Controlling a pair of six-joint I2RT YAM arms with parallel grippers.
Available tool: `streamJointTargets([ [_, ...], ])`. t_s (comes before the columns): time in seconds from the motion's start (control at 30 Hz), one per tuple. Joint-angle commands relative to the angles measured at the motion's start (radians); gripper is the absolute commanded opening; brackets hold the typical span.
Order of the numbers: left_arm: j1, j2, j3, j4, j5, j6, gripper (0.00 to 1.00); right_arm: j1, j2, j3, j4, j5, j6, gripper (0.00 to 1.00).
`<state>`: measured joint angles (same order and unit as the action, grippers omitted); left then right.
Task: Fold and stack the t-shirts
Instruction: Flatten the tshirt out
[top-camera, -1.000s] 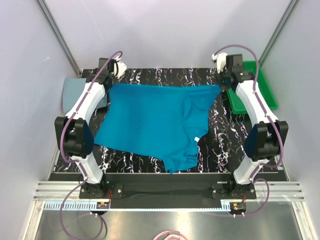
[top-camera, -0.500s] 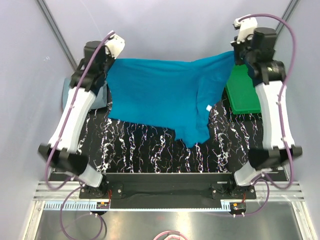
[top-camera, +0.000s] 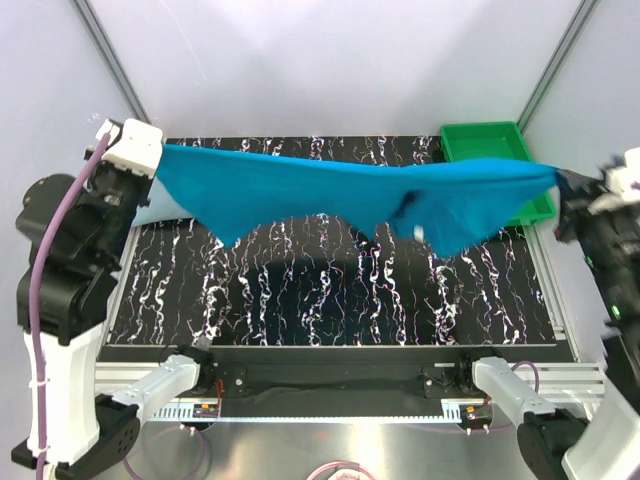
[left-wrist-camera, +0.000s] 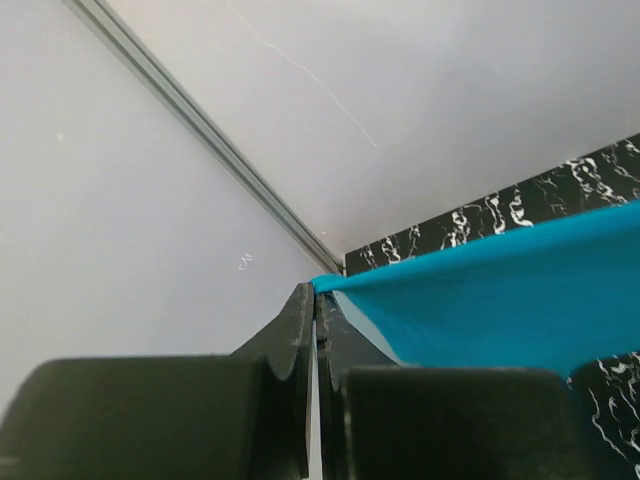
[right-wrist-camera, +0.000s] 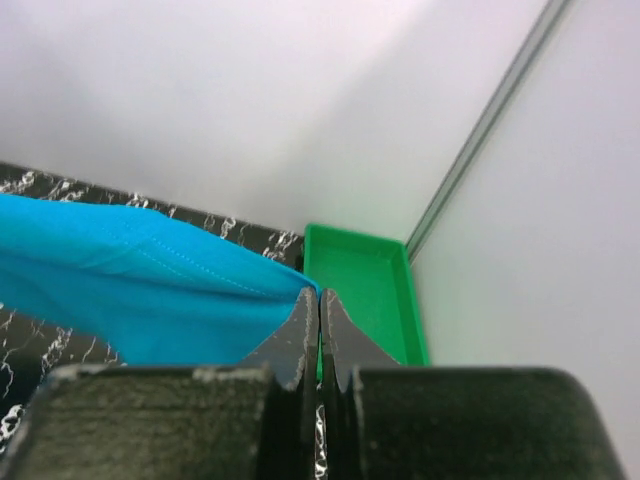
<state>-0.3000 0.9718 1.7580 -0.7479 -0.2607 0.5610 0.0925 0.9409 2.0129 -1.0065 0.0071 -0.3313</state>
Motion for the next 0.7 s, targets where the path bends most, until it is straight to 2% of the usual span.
streamJointTargets([
  [0.0,0.002,-0.013,0.004,-0.057,0.037,-0.019,0.0,-0.002,-0.01,0.069,-0.026,0.085,0.002,0.0],
  [0.2,0.002,0.019,0.049,-0.025,-0.044,0.04,0.0,-0.004,0.012,0.106,0.133,0.273,-0.113,0.0],
  [0.33,0.005,0.085,-0.061,0.12,-0.11,0.125,0.0,-0.002,0.081,0.037,0.224,0.35,-0.188,0.0],
  [0.5,0.041,0.218,-0.184,0.159,-0.054,0.145,0.0,-0.004,0.157,-0.251,0.463,0.306,-0.256,0.0],
  [0.67,0.087,0.439,-0.27,0.085,-0.031,0.189,0.0,-0.016,0.324,-0.451,0.49,0.205,-0.218,0.0],
])
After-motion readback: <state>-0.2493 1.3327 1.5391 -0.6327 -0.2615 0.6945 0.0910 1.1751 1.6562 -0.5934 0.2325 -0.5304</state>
